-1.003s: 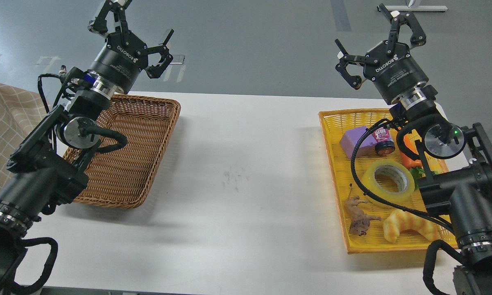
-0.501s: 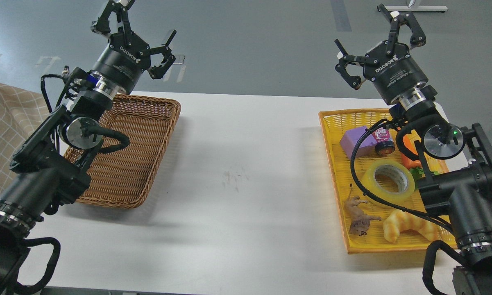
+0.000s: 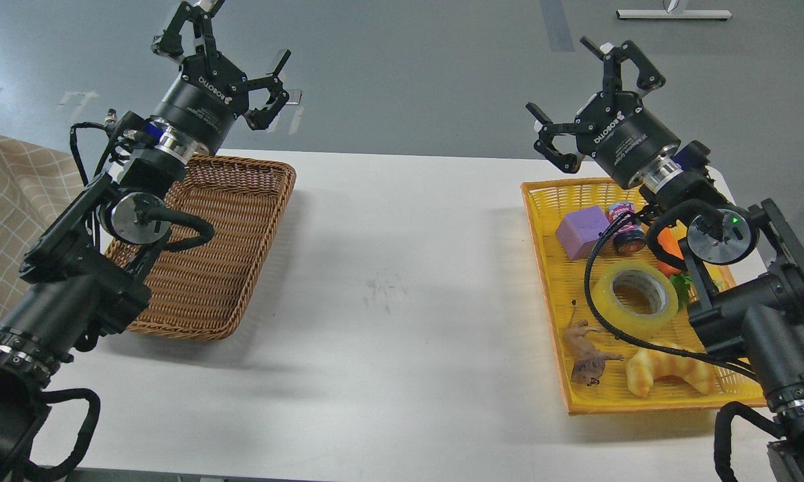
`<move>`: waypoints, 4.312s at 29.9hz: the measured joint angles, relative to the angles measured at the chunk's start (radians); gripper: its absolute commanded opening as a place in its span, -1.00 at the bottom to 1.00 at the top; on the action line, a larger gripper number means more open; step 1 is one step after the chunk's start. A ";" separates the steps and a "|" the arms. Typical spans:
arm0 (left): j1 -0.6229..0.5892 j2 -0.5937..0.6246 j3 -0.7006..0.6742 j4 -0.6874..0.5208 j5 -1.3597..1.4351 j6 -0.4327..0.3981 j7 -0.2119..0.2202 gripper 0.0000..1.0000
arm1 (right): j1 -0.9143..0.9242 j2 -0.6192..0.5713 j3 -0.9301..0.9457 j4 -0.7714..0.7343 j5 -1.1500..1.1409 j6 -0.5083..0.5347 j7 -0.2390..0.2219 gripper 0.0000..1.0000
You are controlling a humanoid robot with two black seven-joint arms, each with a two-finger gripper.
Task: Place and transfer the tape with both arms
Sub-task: 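Move the right gripper down toward the tape roll in the yellow basket, then insert the right gripper into the tape roll's hole and close it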
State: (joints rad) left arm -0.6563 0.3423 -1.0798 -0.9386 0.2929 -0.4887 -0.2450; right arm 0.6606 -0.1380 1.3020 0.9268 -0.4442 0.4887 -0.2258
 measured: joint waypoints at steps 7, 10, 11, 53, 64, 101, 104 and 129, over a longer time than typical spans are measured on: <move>-0.002 0.006 0.002 0.000 0.004 0.000 -0.001 0.96 | 0.016 -0.152 -0.150 0.053 -0.167 0.000 0.000 1.00; -0.002 0.006 0.003 0.000 0.004 0.000 0.001 0.96 | 0.016 -0.204 -0.173 0.123 -0.293 0.000 0.000 1.00; -0.002 0.006 0.003 0.000 0.005 0.000 0.002 0.96 | 0.013 -0.222 -0.177 0.152 -0.349 0.000 0.000 1.00; -0.011 0.010 -0.005 -0.002 0.006 0.000 -0.002 0.96 | -0.172 -0.748 -0.277 0.451 -0.923 0.000 -0.014 0.98; -0.011 0.010 -0.003 -0.002 0.008 0.000 0.000 0.96 | -0.219 -0.768 -0.330 0.491 -1.024 0.000 -0.010 0.93; -0.011 0.017 -0.005 -0.002 0.008 0.000 -0.002 0.96 | -0.215 -0.624 -0.498 0.483 -1.314 0.000 -0.005 0.56; -0.011 0.019 -0.005 -0.002 0.008 0.000 -0.002 0.96 | -0.214 -0.621 -0.506 0.482 -1.314 0.000 -0.006 0.55; -0.009 0.023 -0.006 -0.002 0.008 0.000 -0.002 0.96 | -0.212 -0.607 -0.543 0.441 -1.311 0.000 -0.009 -0.17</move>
State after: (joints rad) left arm -0.6658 0.3650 -1.0854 -0.9403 0.3007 -0.4887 -0.2470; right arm 0.4485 -0.7446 0.7591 1.3678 -1.7549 0.4887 -0.2349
